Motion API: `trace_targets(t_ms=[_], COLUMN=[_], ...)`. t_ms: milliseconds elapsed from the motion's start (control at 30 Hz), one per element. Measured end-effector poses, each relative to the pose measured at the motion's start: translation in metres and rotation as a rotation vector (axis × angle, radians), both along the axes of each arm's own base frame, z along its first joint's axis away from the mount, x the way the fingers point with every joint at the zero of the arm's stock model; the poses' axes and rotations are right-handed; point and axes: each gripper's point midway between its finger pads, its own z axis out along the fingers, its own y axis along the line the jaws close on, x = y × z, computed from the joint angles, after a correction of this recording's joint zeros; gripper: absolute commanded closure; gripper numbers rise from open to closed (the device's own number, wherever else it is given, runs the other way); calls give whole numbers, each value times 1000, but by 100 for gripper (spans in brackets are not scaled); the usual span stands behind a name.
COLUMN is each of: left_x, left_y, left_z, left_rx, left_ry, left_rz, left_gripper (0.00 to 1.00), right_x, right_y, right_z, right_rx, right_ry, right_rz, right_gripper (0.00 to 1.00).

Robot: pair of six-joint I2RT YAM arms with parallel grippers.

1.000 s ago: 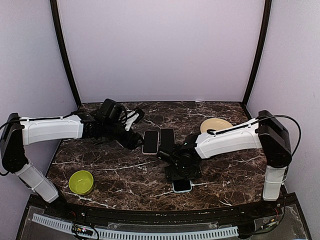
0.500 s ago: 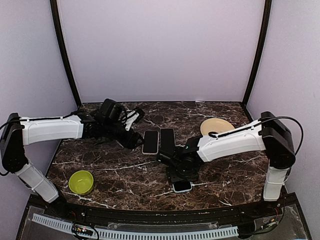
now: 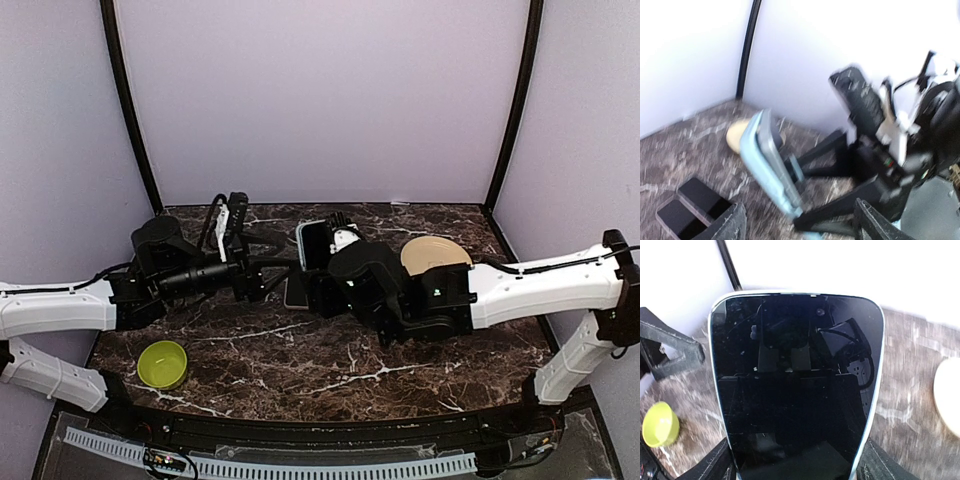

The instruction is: Put the phone into the phone case

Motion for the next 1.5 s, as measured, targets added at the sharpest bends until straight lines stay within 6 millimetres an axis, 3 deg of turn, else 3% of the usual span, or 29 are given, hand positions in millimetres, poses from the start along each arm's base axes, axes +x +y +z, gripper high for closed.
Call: trace_targets(t_ms=[100, 167, 233, 333, 567, 667, 733, 833, 867, 967, 1100, 1233, 1367, 1500], left_x=[-6, -6, -3, -1, -9, -9, -8, -9, -10, -10, -13, -35, -53, -61], left_y=[-3, -3, -3, -5, -13, -14, -14, -15, -15, -13, -7, -4, -5, -7], left_z=[30, 38, 41, 41, 44, 45, 43, 36, 34, 27, 20, 25, 21, 9], left_rx=[-106, -140, -162, -171, -172, -169, -154, -114, -103, -38, 44, 78, 108, 153], left_ry=[-42, -46, -43, -34, -45, -55, -65, -84, -93, -147, -226, -317, -367, -369], left_rz=[-11, -7, 3, 9, -13, -8, -5, -7, -11, -4, -16, -118, -213, -259], left_gripper=[30, 40, 54, 65, 98, 100, 100, 100, 100, 100, 100, 100, 100, 100], right_x=[-5, -11, -17, -24, -22, -22, -22, -23, -24, -28, -39, -55, -78, -87], right_y=[11, 17, 22, 27, 25, 25, 25, 23, 23, 18, 2, -16, -6, 18], right_z=[21, 31, 39, 49, 53, 53, 51, 44, 42, 45, 70, 98, 113, 119], right_rx=[12, 0, -4, -9, -57, -64, -64, -71, -77, -89, -47, -6, -35, -91], right_ry=[-107, -165, -210, -260, -314, -323, -323, -314, -307, -267, -215, -222, -247, -250], right_rz=[37, 66, 86, 105, 100, 103, 106, 119, 134, 230, 414, 595, 767, 890], right_gripper=[66, 66, 66, 66, 66, 56, 40, 6, 2, 1, 2, 8, 20, 28])
